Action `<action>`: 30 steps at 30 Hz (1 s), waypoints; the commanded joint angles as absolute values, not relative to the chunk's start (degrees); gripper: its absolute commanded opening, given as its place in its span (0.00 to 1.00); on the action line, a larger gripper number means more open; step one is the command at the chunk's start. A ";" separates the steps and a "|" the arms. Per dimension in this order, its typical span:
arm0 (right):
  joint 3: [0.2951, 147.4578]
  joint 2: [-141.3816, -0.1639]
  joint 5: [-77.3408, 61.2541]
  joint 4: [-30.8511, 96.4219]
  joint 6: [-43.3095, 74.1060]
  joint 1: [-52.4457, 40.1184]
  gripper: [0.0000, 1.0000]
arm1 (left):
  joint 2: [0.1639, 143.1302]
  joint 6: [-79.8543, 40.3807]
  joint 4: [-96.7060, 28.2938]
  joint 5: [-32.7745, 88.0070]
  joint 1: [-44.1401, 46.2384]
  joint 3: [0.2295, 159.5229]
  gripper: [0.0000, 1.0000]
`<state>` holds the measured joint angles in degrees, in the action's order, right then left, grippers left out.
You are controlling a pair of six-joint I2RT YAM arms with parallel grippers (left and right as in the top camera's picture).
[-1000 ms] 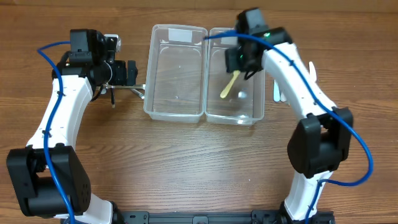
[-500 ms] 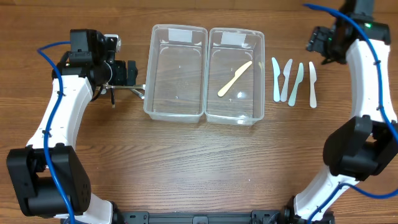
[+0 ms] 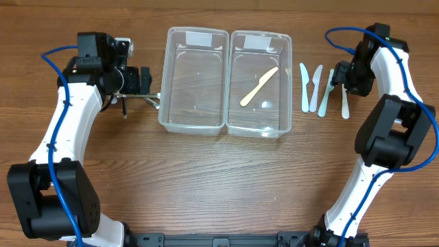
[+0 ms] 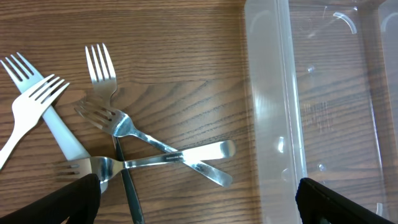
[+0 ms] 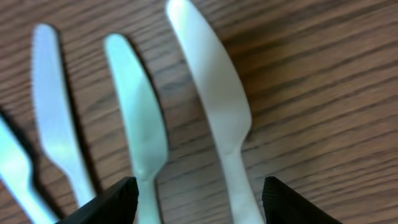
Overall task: Pack container
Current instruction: 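Move right gripper to the rightmost white plastic knife and grasp it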
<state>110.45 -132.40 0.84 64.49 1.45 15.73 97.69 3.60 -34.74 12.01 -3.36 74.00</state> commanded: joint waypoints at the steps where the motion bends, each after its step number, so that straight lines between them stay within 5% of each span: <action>1: 110.63 -132.31 2.50 63.96 1.02 17.65 0.66 | 98.15 4.73 -34.68 12.95 -3.07 75.59 1.00; 8: 108.71 -132.92 -0.40 63.29 1.06 18.76 0.66 | 98.15 4.73 -34.65 12.95 -3.07 75.59 1.00; 18: 102.04 -132.92 -0.03 60.23 1.04 18.65 0.50 | 98.15 4.73 -34.68 12.95 -3.07 75.59 1.00; 22: 100.33 -132.92 3.09 60.36 1.02 18.65 0.27 | 98.15 4.73 -34.68 12.95 -3.07 75.59 1.00; 30: 99.46 -132.90 4.08 63.05 1.04 18.65 0.07 | 98.15 4.73 -34.68 12.95 -3.07 75.59 1.00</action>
